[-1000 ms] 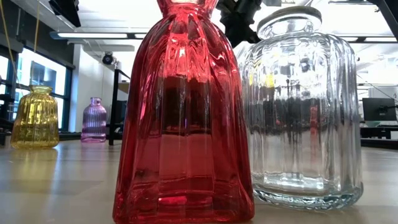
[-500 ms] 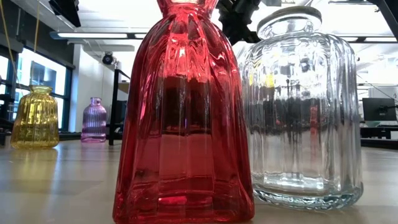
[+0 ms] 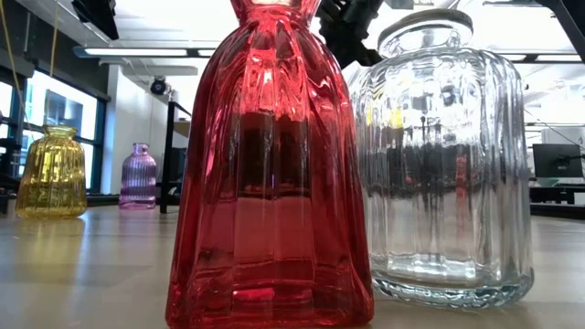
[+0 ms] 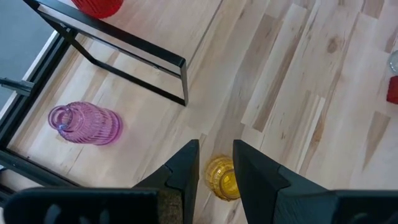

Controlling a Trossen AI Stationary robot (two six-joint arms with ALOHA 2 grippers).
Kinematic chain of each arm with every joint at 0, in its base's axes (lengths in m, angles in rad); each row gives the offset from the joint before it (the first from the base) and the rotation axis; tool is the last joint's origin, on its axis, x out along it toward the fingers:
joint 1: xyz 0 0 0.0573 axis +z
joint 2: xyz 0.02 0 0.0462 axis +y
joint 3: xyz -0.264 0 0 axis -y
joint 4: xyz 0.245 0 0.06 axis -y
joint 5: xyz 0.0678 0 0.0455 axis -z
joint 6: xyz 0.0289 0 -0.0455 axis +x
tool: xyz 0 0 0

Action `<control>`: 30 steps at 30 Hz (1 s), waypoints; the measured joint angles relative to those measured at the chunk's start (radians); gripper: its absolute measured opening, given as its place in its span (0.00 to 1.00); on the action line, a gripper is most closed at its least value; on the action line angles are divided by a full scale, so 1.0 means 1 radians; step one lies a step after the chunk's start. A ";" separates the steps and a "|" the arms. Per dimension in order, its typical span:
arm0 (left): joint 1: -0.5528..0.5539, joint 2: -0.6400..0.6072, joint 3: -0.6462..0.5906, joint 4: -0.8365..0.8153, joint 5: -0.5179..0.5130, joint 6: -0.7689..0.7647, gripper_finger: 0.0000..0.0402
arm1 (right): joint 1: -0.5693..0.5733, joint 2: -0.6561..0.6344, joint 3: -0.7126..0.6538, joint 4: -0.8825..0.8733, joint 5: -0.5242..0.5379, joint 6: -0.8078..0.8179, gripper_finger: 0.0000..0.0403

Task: Sort vases onto shelf
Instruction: Put the top transparent vase on the shelf aligned with the other transparent vase, then put the right red vase on the shelf aligned with the other red vase

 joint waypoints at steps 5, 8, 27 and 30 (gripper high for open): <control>0.000 0.000 0.000 0.000 0.000 0.000 0.22 | 0.000 0.000 0.000 0.006 -0.006 -0.005 0.16; 0.000 0.000 0.000 0.000 0.000 0.000 0.22 | -0.001 -0.006 0.000 0.009 -0.014 -0.007 0.16; 0.000 0.000 0.000 0.000 0.000 -0.001 0.22 | -0.014 -0.007 0.192 -0.054 0.003 -0.034 0.23; 0.000 0.000 0.000 0.000 0.000 -0.012 0.22 | -0.013 -0.007 0.243 -0.088 0.003 -0.034 0.23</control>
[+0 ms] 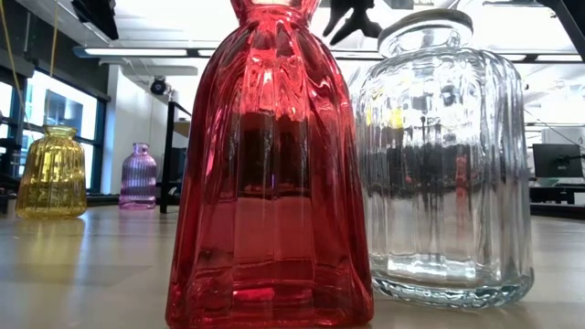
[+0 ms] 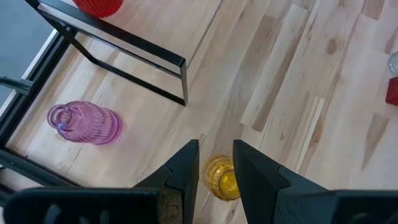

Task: Sort vases onto shelf
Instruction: Put the right red vase on the shelf aligned with the other red vase

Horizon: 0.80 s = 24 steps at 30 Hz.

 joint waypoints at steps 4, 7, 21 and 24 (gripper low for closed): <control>0.000 0.000 0.000 0.000 0.022 -0.024 0.22 | 0.012 -0.028 0.002 -0.019 -0.010 0.011 0.23; 0.000 0.005 0.000 0.011 0.069 -0.033 0.22 | 0.023 -0.042 0.007 -0.072 -0.009 0.027 0.23; -0.096 0.129 0.000 0.225 0.242 0.063 0.22 | 0.185 -0.051 0.010 -0.225 0.000 0.188 0.23; -0.142 0.171 0.000 0.267 0.266 0.092 0.22 | 0.242 -0.051 0.010 -0.224 0.000 0.229 0.23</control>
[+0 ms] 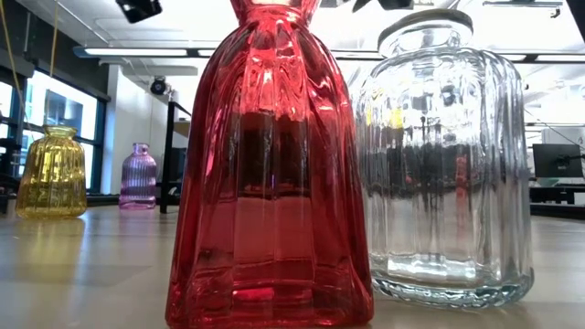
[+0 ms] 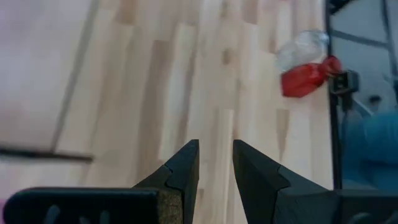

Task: Sort vases onto shelf
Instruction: Put the right red vase on the shelf aligned with the other red vase

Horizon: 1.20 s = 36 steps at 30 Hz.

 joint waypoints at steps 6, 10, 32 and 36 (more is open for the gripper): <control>-0.084 0.072 0.000 0.043 0.016 0.033 0.22 | 0.125 0.000 0.000 0.000 0.033 0.089 0.23; -0.132 0.095 0.000 0.090 0.016 0.033 0.22 | 0.206 0.000 0.000 0.000 0.077 0.124 0.23; -0.188 0.119 0.000 0.161 0.012 -0.222 0.22 | 0.502 0.038 -0.002 0.059 0.213 0.149 0.23; -0.202 0.120 0.000 0.161 0.011 -0.265 0.22 | 0.539 0.048 -0.002 0.066 0.239 0.147 0.23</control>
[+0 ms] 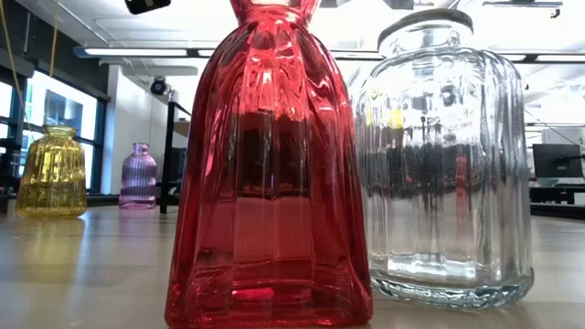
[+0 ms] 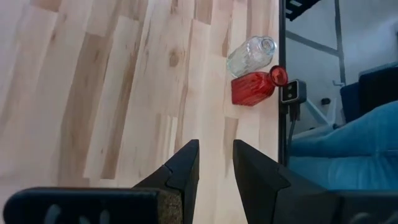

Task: Sort vases onto shelf
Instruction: Put the right red vase on the shelf aligned with the other red vase

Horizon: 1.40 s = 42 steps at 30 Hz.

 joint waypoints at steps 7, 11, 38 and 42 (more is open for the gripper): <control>-0.043 0.000 0.000 -0.001 -0.001 -0.074 0.22 | 0.030 0.001 -0.005 -0.065 0.057 0.018 0.23; -0.077 0.000 0.000 -0.002 -0.001 -0.100 0.22 | 0.042 -0.006 -0.006 -0.066 0.055 -0.007 0.23; -0.116 -0.001 0.000 -0.082 0.000 -0.084 0.22 | -0.340 -0.519 -0.688 -0.065 0.105 0.109 0.23; -0.107 -0.001 0.000 -0.080 -0.001 -0.072 0.22 | -0.399 -0.590 -0.810 -0.045 0.102 0.117 0.23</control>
